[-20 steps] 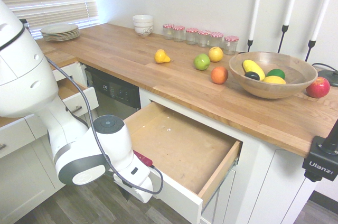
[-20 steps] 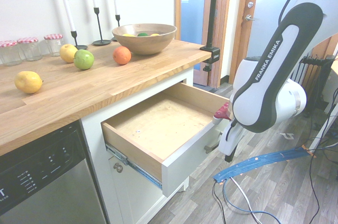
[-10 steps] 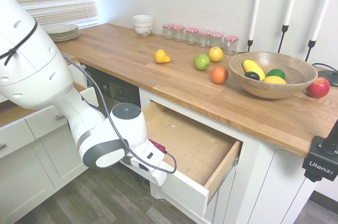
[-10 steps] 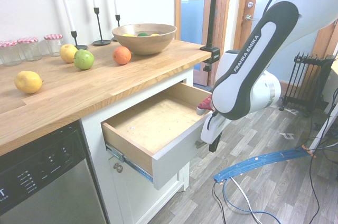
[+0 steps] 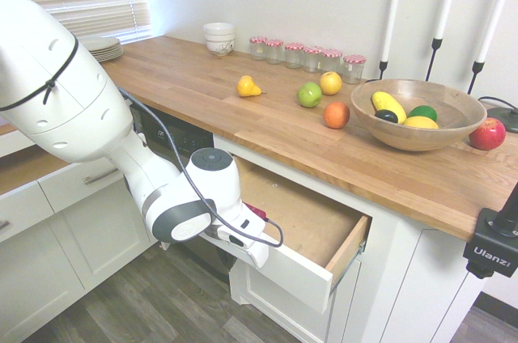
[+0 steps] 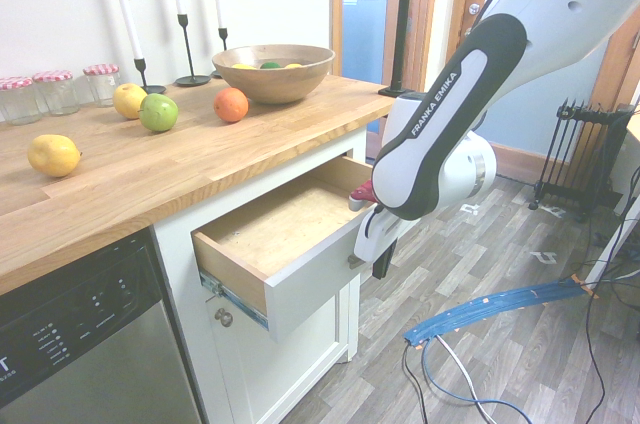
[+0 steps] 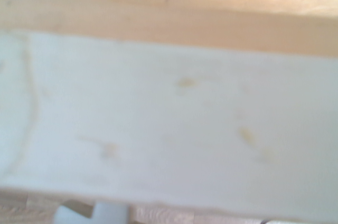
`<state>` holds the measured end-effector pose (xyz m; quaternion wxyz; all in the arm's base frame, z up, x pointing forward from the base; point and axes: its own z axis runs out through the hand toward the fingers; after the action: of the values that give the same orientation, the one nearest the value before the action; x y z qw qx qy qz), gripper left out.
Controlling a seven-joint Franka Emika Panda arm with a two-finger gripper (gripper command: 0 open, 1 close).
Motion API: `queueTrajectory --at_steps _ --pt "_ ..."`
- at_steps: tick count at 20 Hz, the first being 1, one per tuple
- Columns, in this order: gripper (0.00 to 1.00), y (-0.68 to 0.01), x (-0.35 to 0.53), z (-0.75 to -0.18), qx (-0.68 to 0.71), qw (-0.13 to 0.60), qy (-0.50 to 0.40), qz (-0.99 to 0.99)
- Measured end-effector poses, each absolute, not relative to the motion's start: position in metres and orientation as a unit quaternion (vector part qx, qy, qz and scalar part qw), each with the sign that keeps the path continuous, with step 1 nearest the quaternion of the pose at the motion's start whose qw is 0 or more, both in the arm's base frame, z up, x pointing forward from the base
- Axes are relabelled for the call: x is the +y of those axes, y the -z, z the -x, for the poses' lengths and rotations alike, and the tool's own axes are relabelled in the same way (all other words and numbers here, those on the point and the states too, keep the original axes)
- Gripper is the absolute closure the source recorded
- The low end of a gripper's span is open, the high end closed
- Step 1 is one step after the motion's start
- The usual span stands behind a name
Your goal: Close the drawer
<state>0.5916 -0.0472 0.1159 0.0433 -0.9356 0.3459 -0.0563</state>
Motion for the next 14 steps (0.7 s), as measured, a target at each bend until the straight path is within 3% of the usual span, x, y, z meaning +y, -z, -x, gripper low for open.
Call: queueTrajectory --at_steps 14 --pt "1.0 -0.113 -0.044 -0.633 0.354 0.048 0.059 0.932"
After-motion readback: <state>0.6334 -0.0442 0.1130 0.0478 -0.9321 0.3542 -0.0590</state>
